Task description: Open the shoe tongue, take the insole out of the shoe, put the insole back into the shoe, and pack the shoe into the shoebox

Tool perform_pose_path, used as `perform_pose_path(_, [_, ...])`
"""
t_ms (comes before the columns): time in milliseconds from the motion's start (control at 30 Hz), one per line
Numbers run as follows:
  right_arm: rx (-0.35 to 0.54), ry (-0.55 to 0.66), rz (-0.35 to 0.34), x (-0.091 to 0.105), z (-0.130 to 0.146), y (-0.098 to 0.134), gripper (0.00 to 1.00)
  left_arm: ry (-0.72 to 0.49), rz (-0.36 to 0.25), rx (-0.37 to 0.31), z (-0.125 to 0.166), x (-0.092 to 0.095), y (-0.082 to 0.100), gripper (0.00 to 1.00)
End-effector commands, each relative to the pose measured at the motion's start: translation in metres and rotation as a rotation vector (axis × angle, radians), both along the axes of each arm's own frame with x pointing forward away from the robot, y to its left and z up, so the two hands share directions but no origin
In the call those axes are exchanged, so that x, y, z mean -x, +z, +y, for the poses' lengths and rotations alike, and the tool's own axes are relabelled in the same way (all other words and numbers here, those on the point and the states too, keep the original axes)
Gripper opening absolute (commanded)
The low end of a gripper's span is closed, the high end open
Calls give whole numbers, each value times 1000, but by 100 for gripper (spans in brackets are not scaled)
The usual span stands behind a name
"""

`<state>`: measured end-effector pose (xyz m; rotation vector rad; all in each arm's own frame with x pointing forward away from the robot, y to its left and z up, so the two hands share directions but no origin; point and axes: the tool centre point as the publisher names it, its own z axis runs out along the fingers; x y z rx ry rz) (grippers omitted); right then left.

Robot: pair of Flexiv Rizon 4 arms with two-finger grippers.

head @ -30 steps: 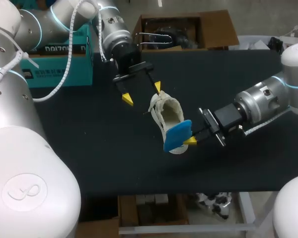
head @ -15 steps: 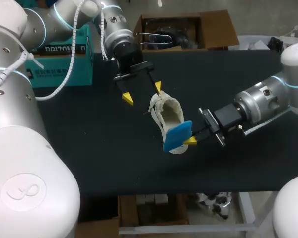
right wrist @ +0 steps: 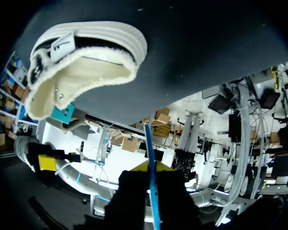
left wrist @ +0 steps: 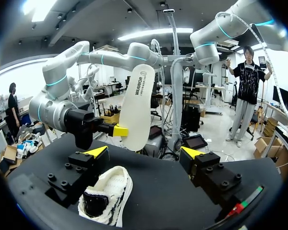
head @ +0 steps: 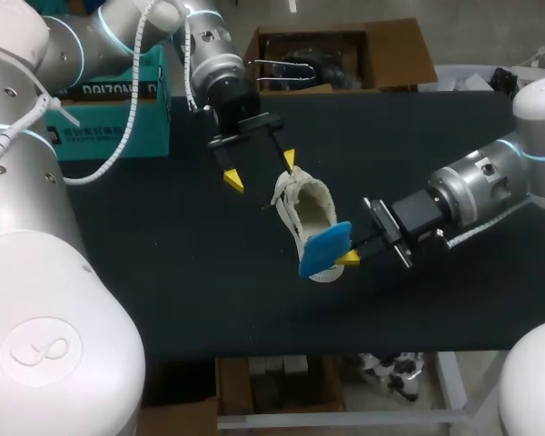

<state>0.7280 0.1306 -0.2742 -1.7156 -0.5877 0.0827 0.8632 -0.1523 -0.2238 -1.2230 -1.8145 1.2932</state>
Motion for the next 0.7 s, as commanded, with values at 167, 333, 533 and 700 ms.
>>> perform_pose_path(167, [-54,-120,3,-5,6,-8,0,208,-55,61,3,20,-12,100])
perform_pose_path(333, [-55,-200,-7,-7,8,-13,0,411,-92,155,8,50,-18,100])
perform_pose_path(533, [-63,-277,-35,-16,5,-14,0,584,-133,234,5,80,-20,100])
perform_pose_path(700, [-54,-326,-45,-26,6,-15,0,721,-185,271,-2,93,-21,100])
